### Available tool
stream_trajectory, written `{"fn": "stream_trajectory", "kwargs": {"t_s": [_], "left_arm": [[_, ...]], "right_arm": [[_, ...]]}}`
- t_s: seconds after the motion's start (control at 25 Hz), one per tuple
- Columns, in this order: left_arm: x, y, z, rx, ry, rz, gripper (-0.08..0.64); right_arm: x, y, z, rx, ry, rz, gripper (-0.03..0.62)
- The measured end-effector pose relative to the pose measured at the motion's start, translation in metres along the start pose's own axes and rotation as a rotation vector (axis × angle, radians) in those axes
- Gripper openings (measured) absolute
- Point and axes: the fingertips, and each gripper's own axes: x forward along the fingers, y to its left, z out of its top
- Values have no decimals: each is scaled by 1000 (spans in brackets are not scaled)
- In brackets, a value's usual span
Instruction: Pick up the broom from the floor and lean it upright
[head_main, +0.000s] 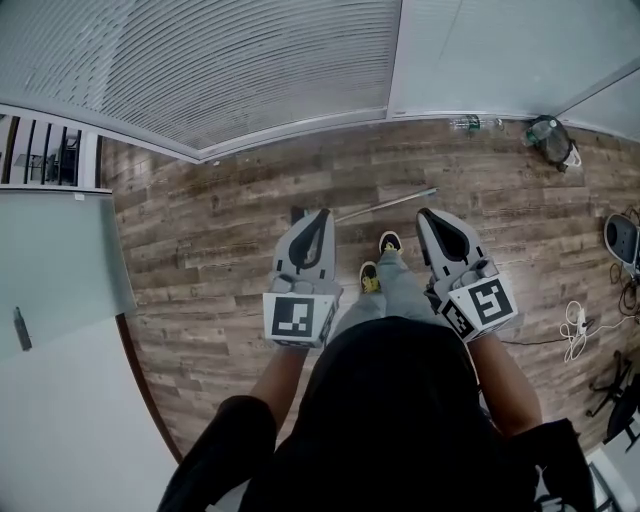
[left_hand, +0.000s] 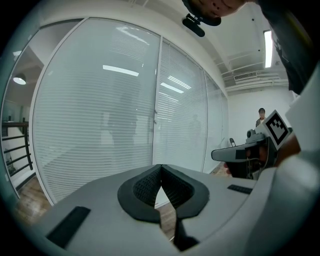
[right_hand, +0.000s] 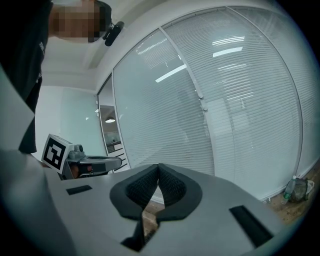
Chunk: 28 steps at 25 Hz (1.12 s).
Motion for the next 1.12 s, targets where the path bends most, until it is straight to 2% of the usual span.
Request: {"fn": "stream_trajectory", "kwargs": {"t_s": [0.16,0.32,0.52,0.68,0.8,0.88,0.96,1.12], "left_arm": [[21,2,6,14,16,-1,23],[49,-4,11,45,18,-37,23],[84,-16,1,86,72,-73,23],[109,-12,-18,147,164,-76,23],[138,-6,-44,225,217,-98,24],[150,-5,-75,270,289,-152,25],[163,-2,-114,260,363,-197,25],[188,16,-198,236,480,-227,25]], "right_arm": [[14,-16,7,-4,2,16,17],[23,-41,14,1,-2,25,17],[34,-81,9,36,14,23,17],[53,-109,-7,77,52,21,17],[76,-130,-22,87,97,28,17],[84,-138,-46,134,143,16,17],[94,-150,-72,172,197,-4,17],[126,-181,-141,213,302,-55,18]]}}
